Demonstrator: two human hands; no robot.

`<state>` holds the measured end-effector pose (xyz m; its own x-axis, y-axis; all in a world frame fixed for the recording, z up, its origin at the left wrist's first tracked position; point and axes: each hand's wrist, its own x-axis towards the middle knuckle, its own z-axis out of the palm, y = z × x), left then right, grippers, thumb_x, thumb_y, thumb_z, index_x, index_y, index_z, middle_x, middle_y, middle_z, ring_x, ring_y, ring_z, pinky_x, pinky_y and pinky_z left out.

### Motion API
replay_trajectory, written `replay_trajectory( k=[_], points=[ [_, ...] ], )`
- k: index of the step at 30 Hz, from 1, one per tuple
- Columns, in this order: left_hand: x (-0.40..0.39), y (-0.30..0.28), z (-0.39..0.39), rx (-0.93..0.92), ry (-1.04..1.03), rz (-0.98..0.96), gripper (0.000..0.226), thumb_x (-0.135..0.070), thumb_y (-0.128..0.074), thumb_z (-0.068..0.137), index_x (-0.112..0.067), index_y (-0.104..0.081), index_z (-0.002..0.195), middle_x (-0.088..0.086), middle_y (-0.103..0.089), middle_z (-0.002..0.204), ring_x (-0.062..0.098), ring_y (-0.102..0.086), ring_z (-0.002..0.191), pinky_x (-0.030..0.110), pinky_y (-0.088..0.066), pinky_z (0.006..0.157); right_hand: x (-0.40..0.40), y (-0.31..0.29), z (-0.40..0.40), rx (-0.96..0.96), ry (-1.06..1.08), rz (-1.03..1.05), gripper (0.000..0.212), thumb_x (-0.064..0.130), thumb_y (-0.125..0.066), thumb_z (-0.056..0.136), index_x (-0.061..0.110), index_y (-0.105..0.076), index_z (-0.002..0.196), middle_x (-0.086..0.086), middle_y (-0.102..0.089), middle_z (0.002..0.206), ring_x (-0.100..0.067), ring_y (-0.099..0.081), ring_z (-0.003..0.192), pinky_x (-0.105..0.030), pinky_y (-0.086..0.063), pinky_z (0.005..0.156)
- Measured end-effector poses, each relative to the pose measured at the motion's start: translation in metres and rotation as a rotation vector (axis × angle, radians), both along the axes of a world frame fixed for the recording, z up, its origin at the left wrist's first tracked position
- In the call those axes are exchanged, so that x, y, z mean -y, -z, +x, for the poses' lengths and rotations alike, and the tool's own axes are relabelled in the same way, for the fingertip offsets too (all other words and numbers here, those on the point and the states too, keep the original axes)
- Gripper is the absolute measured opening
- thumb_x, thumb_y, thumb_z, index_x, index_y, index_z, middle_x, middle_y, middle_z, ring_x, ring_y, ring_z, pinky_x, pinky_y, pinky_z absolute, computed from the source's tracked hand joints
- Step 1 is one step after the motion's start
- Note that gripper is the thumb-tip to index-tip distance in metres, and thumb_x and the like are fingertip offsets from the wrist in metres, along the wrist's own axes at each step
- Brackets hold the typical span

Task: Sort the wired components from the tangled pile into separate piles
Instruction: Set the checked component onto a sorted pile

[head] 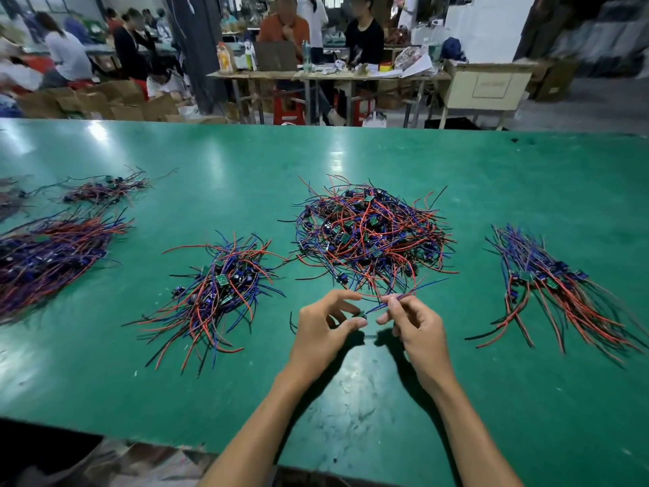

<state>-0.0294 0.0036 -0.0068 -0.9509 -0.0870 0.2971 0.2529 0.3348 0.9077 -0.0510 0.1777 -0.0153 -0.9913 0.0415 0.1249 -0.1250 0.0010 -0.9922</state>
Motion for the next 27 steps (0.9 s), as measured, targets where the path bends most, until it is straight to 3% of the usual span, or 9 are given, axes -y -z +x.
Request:
replay_trajectory(
  k=[7,11,16,19,22,24,27],
  points=[
    [0.002,0.003,0.0,-0.084,-0.062,-0.071,0.036,-0.02,-0.087,0.075,-0.033,-0.07,0.104,-0.02,-0.071,0.092,0.01,-0.064,0.077,0.018,-0.047,0.063,0.001,-0.003,0.004,0.005,-0.03,-0.067,0.014,0.015,-0.06,0.101,0.012,-0.073,0.1,-0.002,-0.07,0.072,-0.005,-0.044,0.052,-0.012,-0.041,0.048],
    [-0.001,0.002,0.001,-0.126,-0.1,-0.065,0.016,-0.026,-0.079,0.086,-0.033,-0.071,0.098,-0.024,-0.071,0.09,0.001,-0.062,0.077,0.006,-0.038,0.066,0.002,-0.003,0.003,-0.001,0.001,-0.047,0.015,0.025,-0.064,0.098,0.014,-0.074,0.097,-0.002,-0.072,0.072,-0.002,-0.05,0.055,-0.012,-0.041,0.054],
    [0.009,-0.009,0.004,-0.089,-0.173,-0.015,0.012,-0.032,-0.076,0.089,-0.037,-0.071,0.098,-0.019,-0.073,0.085,0.009,-0.063,0.073,0.016,-0.04,0.06,0.002,-0.006,0.004,-0.007,0.017,-0.109,0.026,0.04,-0.072,0.086,0.015,-0.076,0.092,-0.008,-0.074,0.074,-0.007,-0.049,0.053,-0.015,-0.04,0.048],
    [0.042,-0.037,-0.001,-0.178,-0.316,0.044,0.009,-0.032,-0.073,0.092,-0.036,-0.07,0.098,-0.014,-0.075,0.087,0.009,-0.068,0.075,0.02,-0.047,0.058,-0.001,-0.007,0.005,-0.013,-0.04,-0.123,0.022,0.037,-0.072,0.086,0.018,-0.077,0.096,-0.01,-0.074,0.076,-0.009,-0.054,0.054,-0.015,-0.044,0.05],
    [0.096,-0.065,-0.013,-0.276,-0.609,0.143,0.005,-0.027,-0.072,0.093,-0.024,-0.072,0.097,-0.002,-0.075,0.086,0.012,-0.067,0.075,0.024,-0.053,0.07,0.0,-0.008,0.006,0.001,-0.07,-0.1,0.025,0.037,-0.072,0.086,0.016,-0.076,0.098,-0.01,-0.074,0.075,-0.003,-0.061,0.06,-0.013,-0.047,0.055],
    [0.131,-0.07,-0.02,-0.19,-0.771,0.112,0.011,-0.028,-0.07,0.093,-0.019,-0.074,0.098,0.001,-0.073,0.086,0.014,-0.066,0.075,0.033,-0.056,0.079,0.0,-0.008,0.006,0.016,-0.077,-0.069,0.025,0.038,-0.072,0.086,0.017,-0.076,0.098,-0.009,-0.074,0.075,-0.004,-0.063,0.063,-0.013,-0.046,0.056],
    [0.162,-0.054,-0.023,0.135,-0.783,-0.159,0.019,-0.034,-0.068,0.093,-0.019,-0.077,0.101,0.005,-0.076,0.095,0.022,-0.068,0.091,0.034,-0.052,0.085,-0.001,-0.008,0.007,0.027,-0.088,-0.045,0.015,0.029,-0.071,0.091,0.017,-0.076,0.097,-0.009,-0.074,0.075,-0.003,-0.063,0.061,-0.013,-0.046,0.055]
  ],
)
